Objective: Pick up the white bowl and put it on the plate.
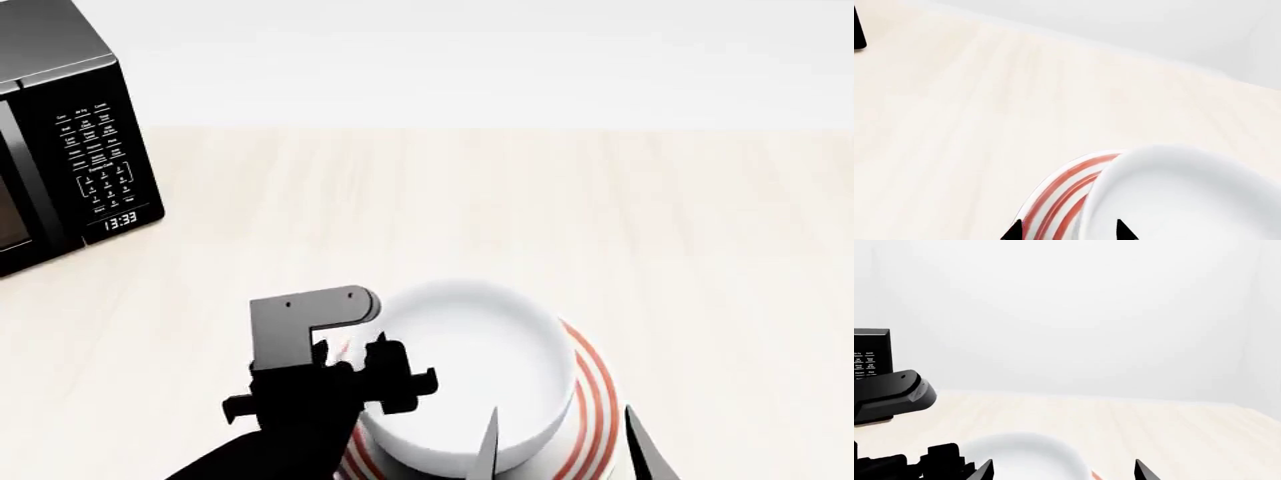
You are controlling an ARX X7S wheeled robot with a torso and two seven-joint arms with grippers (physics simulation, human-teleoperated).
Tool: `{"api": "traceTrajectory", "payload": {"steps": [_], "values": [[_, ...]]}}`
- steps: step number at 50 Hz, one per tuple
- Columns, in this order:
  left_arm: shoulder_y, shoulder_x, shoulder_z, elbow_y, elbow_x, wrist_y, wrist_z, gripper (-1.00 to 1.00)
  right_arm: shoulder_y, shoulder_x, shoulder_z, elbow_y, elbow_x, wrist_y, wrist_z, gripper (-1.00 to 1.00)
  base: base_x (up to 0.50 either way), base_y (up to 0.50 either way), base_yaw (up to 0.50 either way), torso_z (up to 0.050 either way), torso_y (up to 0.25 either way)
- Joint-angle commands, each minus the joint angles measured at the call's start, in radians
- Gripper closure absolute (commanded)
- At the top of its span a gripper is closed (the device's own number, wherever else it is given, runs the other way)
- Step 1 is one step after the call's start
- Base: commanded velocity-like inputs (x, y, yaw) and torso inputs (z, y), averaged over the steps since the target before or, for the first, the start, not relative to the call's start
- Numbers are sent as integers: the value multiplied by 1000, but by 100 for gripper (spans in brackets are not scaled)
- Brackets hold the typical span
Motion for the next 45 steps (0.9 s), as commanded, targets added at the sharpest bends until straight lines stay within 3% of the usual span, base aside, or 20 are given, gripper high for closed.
{"api": "traceTrajectory", "payload": {"steps": [1, 18, 25, 29, 36, 45], "values": [[18, 19, -12, -39, 22, -10, 61, -100, -1, -19, 21, -2, -21, -5, -15, -100, 0, 0, 0, 0, 0], [-10, 6, 19, -68, 363, 61, -78, -100, -3, -10, 25, -28, -22, 5, -2, -100, 0, 0, 0, 0, 0], [-64, -214, 111, 352, 538, 107, -306, -100, -3, 6, 34, -87, -18, 35, 12, -100, 0, 0, 0, 0, 0], [-144, -312, 205, 581, 736, 61, -481, -100, -5, 15, 40, -129, -18, 56, 24, -100, 0, 0, 0, 0, 0], [-213, -418, 249, 830, 879, -9, -659, -100, -5, 28, 52, -173, -12, 77, 35, -100, 0, 0, 0, 0, 0], [-194, -555, 313, 1088, 1075, -90, -860, -100, -4, 45, 64, -233, -9, 110, 51, -100, 0, 0, 0, 0, 0]]}}
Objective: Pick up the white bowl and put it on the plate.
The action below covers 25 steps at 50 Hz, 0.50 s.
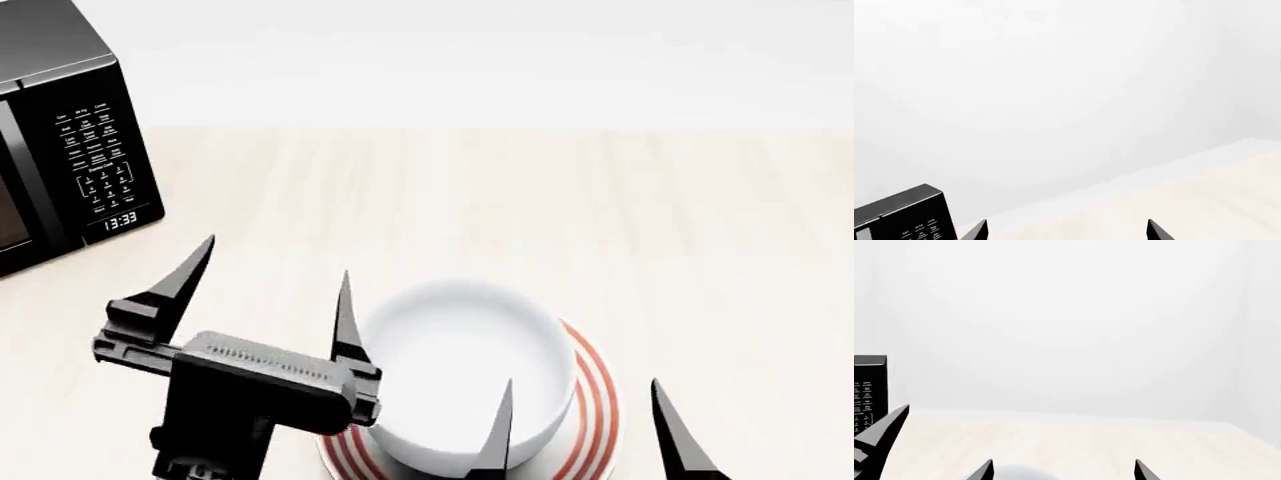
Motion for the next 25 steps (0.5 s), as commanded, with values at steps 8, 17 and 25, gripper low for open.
{"api": "traceTrajectory", "payload": {"steps": [8, 17, 25], "values": [[-45, -236, 83, 560, 380, -247, -346, -100, 2, 15, 46, -150, -17, 70, 20, -100, 0, 0, 0, 0, 0], [74, -342, -64, 795, 569, -537, -347, -100, 9, 28, 49, -213, -21, 104, 34, -100, 0, 0, 0, 0, 0], [112, -398, -131, 954, 612, -638, -343, -100, 24, 47, 48, -335, -25, 177, 60, -100, 0, 0, 0, 0, 0]]}}
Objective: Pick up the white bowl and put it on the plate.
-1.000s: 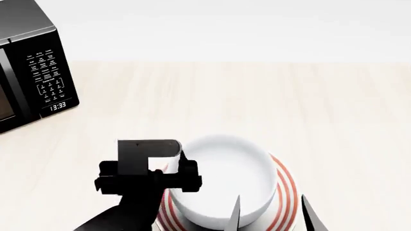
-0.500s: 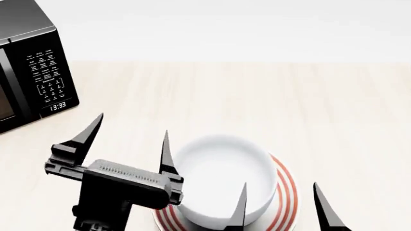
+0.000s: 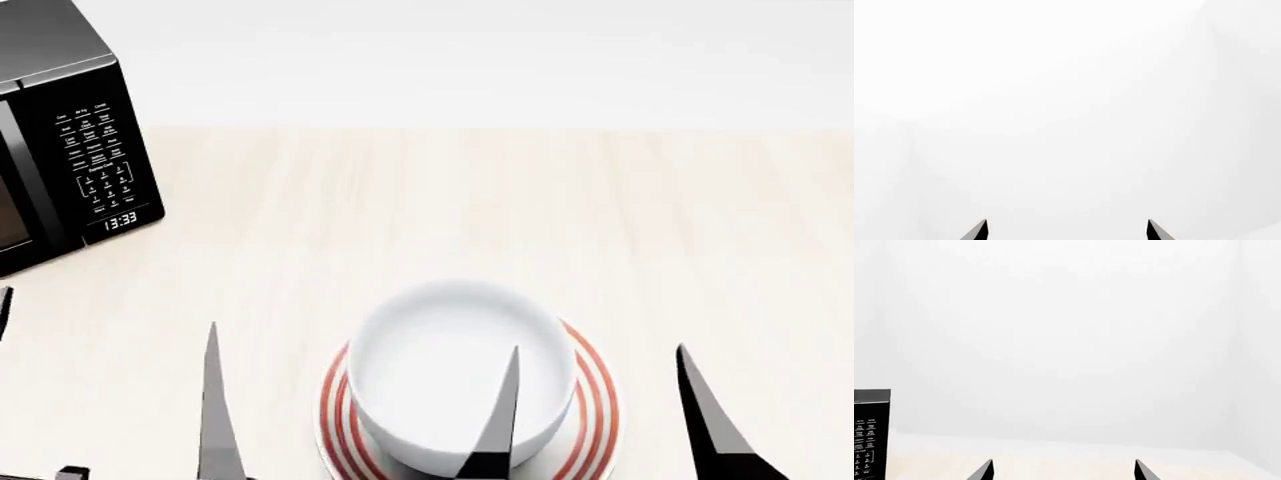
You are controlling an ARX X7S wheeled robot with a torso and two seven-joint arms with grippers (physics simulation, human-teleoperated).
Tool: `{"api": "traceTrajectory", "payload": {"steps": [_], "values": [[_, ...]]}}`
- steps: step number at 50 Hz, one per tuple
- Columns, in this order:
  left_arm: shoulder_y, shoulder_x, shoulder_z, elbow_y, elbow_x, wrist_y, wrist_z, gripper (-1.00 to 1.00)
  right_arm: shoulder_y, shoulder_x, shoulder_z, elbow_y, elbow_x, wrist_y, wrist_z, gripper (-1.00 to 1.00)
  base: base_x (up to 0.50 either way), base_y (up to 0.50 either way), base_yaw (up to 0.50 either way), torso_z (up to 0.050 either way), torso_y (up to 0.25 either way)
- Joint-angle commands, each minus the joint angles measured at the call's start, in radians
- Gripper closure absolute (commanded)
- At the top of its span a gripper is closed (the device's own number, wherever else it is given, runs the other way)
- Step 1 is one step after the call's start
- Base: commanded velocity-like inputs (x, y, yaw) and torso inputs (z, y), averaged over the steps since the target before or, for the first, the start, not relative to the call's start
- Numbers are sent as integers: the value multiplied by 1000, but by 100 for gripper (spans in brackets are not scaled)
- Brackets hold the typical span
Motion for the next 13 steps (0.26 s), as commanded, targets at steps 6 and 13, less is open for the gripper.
{"api": "traceTrajectory", "payload": {"steps": [6, 13], "values": [[69, -84, -143, 378, 191, -352, 6, -100, 27, 11, 18, -203, -32, 115, 24, -100, 0, 0, 0, 0, 0], [2, -105, -112, 429, 201, -356, -13, -100, 49, 21, 9, -276, -33, 165, 42, -100, 0, 0, 0, 0, 0]]}}
